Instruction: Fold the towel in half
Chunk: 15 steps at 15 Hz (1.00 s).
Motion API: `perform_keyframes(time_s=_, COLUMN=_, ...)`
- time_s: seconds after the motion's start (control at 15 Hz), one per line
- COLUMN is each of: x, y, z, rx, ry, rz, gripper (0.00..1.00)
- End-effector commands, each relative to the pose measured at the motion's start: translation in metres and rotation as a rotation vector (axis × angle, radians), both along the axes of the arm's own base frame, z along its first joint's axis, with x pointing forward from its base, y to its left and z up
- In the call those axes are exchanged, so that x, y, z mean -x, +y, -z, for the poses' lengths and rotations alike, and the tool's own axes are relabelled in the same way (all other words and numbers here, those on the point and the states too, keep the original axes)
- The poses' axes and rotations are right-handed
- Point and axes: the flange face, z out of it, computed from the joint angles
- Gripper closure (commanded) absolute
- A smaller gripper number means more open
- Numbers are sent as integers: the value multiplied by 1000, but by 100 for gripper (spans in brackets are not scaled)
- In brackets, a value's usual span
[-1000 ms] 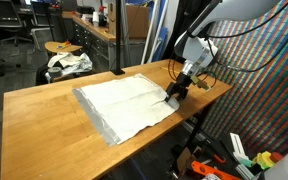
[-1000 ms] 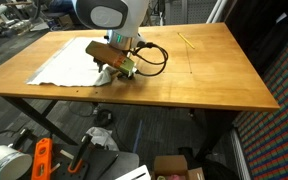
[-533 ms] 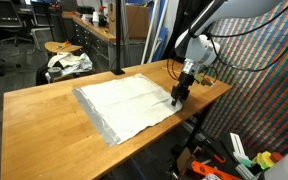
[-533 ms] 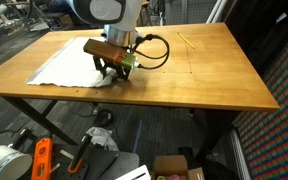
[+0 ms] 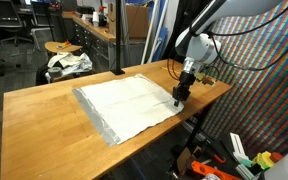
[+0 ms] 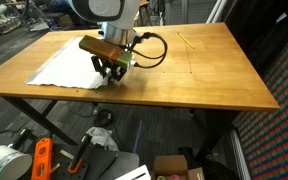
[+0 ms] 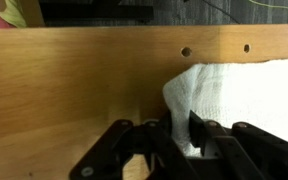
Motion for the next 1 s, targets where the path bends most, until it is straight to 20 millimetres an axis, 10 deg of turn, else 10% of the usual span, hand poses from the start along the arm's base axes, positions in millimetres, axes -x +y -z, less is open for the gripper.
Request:
perform_keyframes(time_s=0.0, x=2, y=9, z=-29, rx=33, ry=-7, rz=65, gripper=97)
perform_keyframes(time_s=0.93, x=20, y=119, z=-98, rx=242, ry=-130, rz=-27, gripper=97)
